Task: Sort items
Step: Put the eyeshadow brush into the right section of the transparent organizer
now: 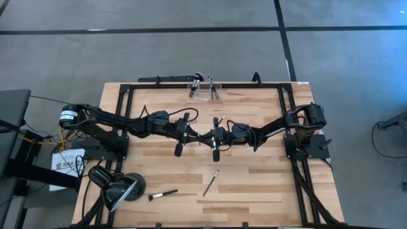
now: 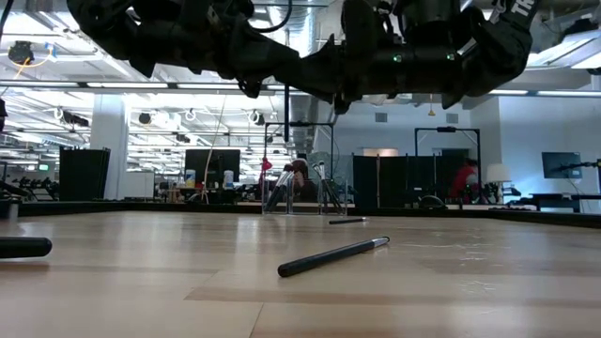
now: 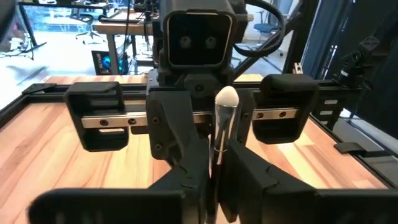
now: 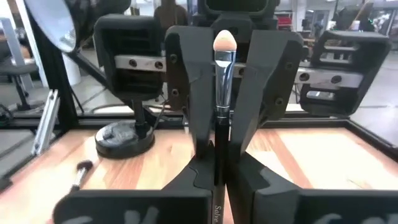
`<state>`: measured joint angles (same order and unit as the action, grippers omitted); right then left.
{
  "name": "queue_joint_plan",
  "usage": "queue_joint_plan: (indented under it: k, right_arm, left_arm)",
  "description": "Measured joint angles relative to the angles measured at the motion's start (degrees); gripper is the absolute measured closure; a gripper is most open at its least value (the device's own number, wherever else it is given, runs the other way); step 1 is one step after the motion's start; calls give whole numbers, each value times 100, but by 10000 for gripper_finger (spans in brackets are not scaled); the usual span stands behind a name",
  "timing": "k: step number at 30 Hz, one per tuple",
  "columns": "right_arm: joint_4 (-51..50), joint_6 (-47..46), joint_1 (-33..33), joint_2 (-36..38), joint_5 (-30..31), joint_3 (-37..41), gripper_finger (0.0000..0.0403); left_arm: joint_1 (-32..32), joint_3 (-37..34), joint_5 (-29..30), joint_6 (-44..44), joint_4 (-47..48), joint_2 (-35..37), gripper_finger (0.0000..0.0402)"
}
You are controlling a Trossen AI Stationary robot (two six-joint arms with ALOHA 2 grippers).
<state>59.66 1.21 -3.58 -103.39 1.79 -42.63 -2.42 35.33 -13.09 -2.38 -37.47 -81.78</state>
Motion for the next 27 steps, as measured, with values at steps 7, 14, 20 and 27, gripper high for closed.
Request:
queue_joint_plan:
  k: [7,14,20,27]
  right_arm:
    - [34,-202,287,0,-20,-2,396]
    - [-92,-257,489,0,30,-2,396]
    - [-82,-146,1236,0,205,-2,394]
    - [-16,-463,2726,0,-341,-2,396]
  left_arm:
    - [-295,-4,155,373,19,147,294]
    - [-263,-122,578,480,-19,893,216]
    - [-247,-517,1140,388,1,1361,165]
    - [-372,-886,1210,303,-400,1532,149]
